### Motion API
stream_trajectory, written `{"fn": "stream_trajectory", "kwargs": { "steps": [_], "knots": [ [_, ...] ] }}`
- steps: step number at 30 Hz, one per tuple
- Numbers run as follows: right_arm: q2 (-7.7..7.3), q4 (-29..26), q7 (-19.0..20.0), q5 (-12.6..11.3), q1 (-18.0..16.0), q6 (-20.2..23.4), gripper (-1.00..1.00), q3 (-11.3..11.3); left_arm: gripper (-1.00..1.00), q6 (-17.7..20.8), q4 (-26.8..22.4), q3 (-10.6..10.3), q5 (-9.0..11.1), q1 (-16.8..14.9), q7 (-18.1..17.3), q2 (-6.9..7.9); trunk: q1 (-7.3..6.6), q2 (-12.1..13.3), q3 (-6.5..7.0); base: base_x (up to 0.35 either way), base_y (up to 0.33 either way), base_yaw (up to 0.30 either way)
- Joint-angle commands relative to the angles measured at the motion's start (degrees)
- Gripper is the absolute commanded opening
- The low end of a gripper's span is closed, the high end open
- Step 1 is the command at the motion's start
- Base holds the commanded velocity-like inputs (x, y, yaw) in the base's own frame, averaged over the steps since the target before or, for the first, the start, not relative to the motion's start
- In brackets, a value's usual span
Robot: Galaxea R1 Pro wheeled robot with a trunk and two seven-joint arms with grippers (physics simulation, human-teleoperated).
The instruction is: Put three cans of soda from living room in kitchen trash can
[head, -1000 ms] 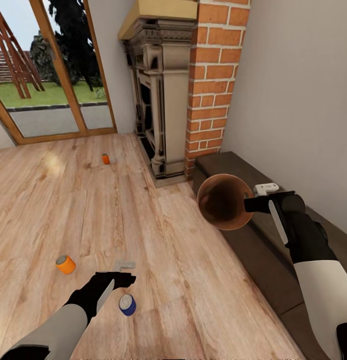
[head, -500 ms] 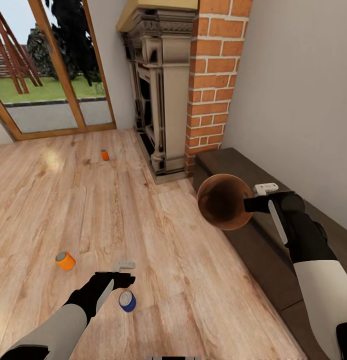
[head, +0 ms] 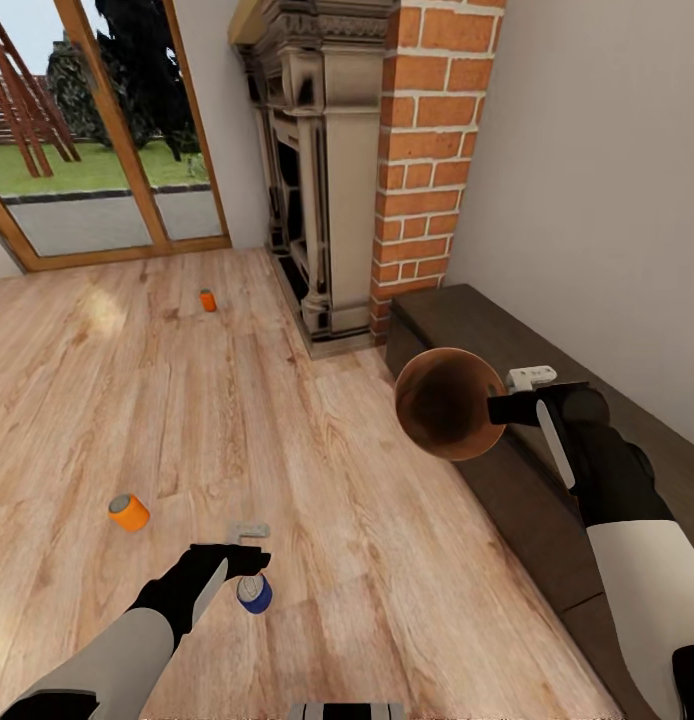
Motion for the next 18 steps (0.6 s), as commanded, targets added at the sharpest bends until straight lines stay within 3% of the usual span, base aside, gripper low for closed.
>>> {"fn": "stream_trajectory", "kwargs": {
  "steps": [1, 8, 18],
  "knots": [
    [0.01, 0.0, 0.1, -0.7, 0.0, 0.0, -1.0, 0.1, 1.0, 0.0, 0.0, 0.0, 0.0, 0.0, 0.0, -0.03, -0.01, 0.0, -0.08, 0.0, 0.0, 0.0],
    [0.01, 0.0, 0.1, -0.7, 0.0, 0.0, -1.0, 1.7, 1.0, 0.0, 0.0, 0.0, 0.1, 0.0, 0.0, -0.01, -0.01, 0.0, -0.71, 0.0, 0.0, 0.0],
    [0.01, 0.0, 0.1, -0.7, 0.1, 0.0, -1.0, 2.5, 1.0, -0.1, 0.0, 0.0, 0.1, 0.1, 0.0, -0.03, -0.01, 0.0, -1.6, 0.0, 0.0, 0.0]
  ]
}}
